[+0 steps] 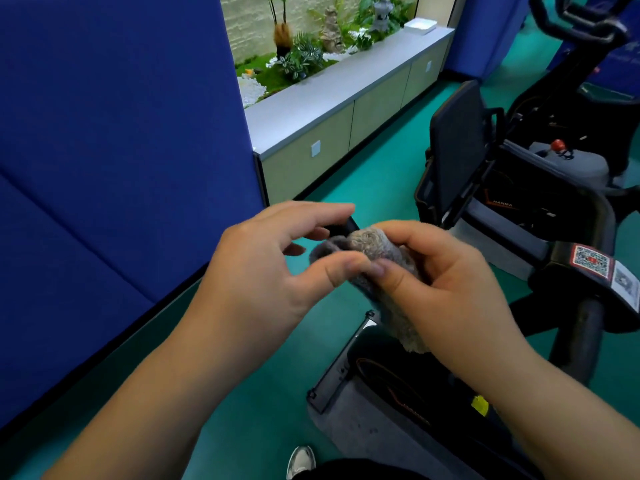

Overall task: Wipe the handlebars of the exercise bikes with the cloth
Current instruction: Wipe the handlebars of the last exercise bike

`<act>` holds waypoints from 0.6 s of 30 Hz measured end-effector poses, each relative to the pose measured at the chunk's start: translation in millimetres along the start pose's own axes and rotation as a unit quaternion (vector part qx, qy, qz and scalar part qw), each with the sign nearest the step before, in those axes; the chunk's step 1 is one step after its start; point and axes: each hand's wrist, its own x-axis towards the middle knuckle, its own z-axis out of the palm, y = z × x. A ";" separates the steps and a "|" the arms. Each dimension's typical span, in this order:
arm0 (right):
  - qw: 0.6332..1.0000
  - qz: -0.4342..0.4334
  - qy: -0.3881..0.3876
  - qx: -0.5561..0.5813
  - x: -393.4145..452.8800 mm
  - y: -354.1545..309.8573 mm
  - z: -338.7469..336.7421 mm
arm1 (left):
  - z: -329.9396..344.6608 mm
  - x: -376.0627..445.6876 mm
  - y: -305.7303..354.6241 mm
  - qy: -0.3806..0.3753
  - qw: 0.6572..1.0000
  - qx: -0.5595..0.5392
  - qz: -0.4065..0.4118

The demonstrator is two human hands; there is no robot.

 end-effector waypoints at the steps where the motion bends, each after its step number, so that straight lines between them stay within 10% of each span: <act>1: 1.000 0.006 -0.006 0.014 -1.9 -0.6 5.0 | -1.7 -2.8 1.3 -0.015 1.000 -0.013 -0.016; 10: 0.991 0.084 -0.100 0.014 -20.9 12.0 37.9 | -19.4 -27.0 -12.2 -0.004 0.989 -0.027 -0.149; 18: 0.979 0.156 -0.116 -0.065 -27.0 23.2 65.8 | -27.0 -56.3 -22.3 0.087 0.987 0.116 -0.066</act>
